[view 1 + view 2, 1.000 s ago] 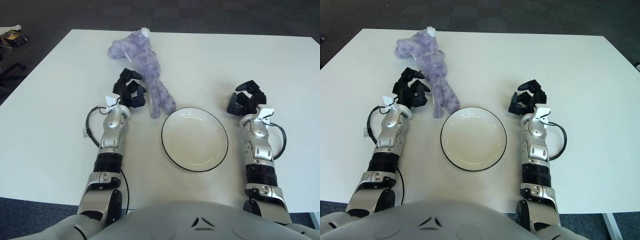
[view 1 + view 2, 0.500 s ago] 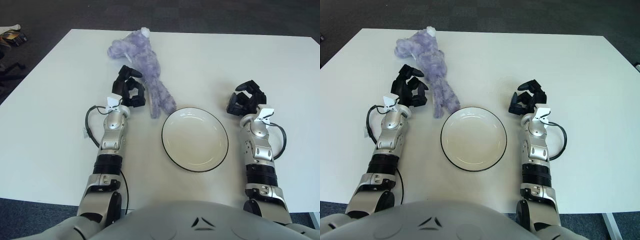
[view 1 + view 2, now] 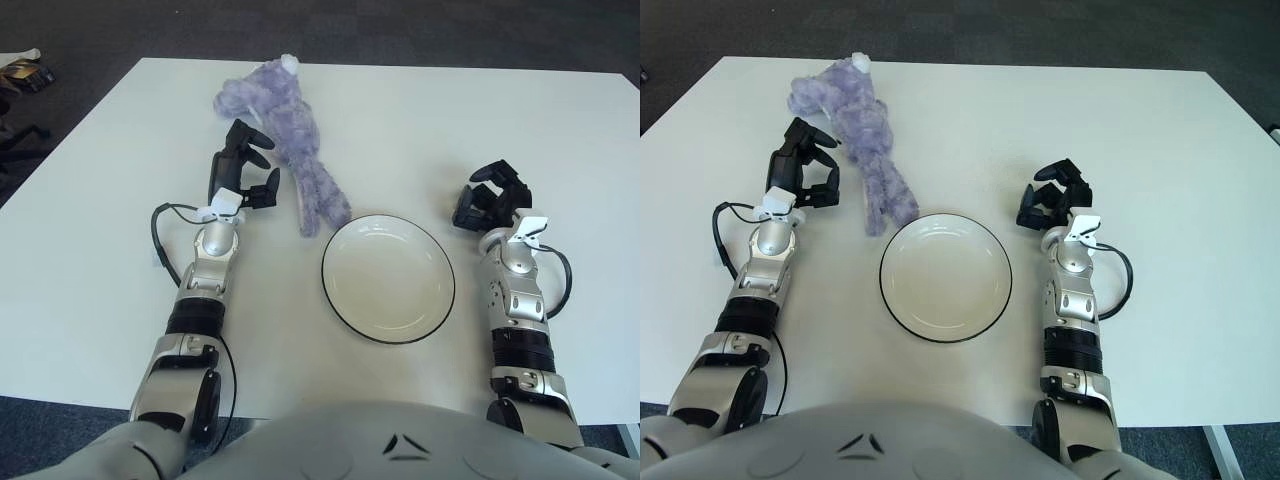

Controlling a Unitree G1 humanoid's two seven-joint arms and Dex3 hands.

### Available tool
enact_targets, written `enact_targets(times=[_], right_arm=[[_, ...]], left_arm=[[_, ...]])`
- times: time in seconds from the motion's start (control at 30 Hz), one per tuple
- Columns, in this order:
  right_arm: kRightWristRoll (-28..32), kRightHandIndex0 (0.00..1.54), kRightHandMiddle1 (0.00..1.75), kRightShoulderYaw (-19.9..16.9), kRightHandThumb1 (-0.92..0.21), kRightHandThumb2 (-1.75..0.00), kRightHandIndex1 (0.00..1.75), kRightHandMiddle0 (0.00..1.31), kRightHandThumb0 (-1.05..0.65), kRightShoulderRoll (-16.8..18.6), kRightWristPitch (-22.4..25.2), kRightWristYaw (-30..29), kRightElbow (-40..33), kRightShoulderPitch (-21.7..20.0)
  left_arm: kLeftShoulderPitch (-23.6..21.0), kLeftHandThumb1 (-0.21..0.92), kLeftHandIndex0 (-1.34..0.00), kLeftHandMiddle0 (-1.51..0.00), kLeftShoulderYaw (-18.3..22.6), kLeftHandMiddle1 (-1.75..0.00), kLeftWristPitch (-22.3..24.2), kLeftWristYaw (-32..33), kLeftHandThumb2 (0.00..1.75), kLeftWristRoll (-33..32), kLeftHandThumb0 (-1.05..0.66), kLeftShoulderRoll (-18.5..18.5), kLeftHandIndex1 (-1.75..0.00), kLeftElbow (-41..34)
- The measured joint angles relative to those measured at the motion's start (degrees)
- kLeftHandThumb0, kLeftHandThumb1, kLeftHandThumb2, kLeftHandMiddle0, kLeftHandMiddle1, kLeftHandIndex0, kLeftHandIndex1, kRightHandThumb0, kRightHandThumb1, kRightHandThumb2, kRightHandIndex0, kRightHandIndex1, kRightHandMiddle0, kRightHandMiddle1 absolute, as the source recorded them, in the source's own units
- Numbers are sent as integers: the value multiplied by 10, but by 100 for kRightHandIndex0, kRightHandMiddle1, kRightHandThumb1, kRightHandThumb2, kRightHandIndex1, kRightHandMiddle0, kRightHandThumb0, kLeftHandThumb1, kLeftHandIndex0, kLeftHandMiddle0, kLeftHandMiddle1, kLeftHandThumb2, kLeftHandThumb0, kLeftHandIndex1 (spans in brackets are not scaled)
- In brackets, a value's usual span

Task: Put the doll into the plate.

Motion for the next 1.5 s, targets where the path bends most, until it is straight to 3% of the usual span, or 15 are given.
enact_targets(times=[0.07, 0.17, 0.37, 0.5, 0.63, 1.07, 1.5], right_arm=[[0, 83, 160, 0, -2, -162, 175, 68, -1, 0, -1, 0, 1, -1], [0, 84, 158, 0, -1, -161, 175, 70, -1, 0, -2, 0, 3, -1], [0, 83, 159, 0, -2, -160, 175, 68, -1, 0, -3, -1, 3, -2], [0, 82, 162, 0, -4, -160, 175, 66, -1, -1, -2, -1, 3, -2], [0, 82, 164, 1, -3, -161, 175, 65, -1, -1, 0, 1, 1, -1], [1, 83, 160, 12, -3, -160, 175, 67, -1, -7, 3, 29, -22, 10], [0, 83, 155, 18, -2, -159, 175, 71, -1, -10, 12, 35, -31, 17]], left_arm=[[-10, 78, -27, -33, 0, -149, -17, 6, 66, 8, -1, 12, -175, 21], [-19, 88, -26, -20, -1, -128, -26, 12, 51, 17, -24, 29, -170, 35], [-24, 92, -20, -10, -5, -110, -26, 17, 50, 33, -34, 51, -174, 31], [-26, 63, -4, -11, -10, -95, -14, 17, 77, 43, -43, 59, -132, 24], [-35, 56, -1, -9, -13, -89, 2, 16, 83, 45, -46, 68, -116, 29], [-86, 39, 0, -2, -24, -81, 14, 0, 93, 43, -41, 99, -95, 71], [-126, 24, 0, 0, -33, -62, 47, -39, 102, 30, -33, 112, -72, 95]])
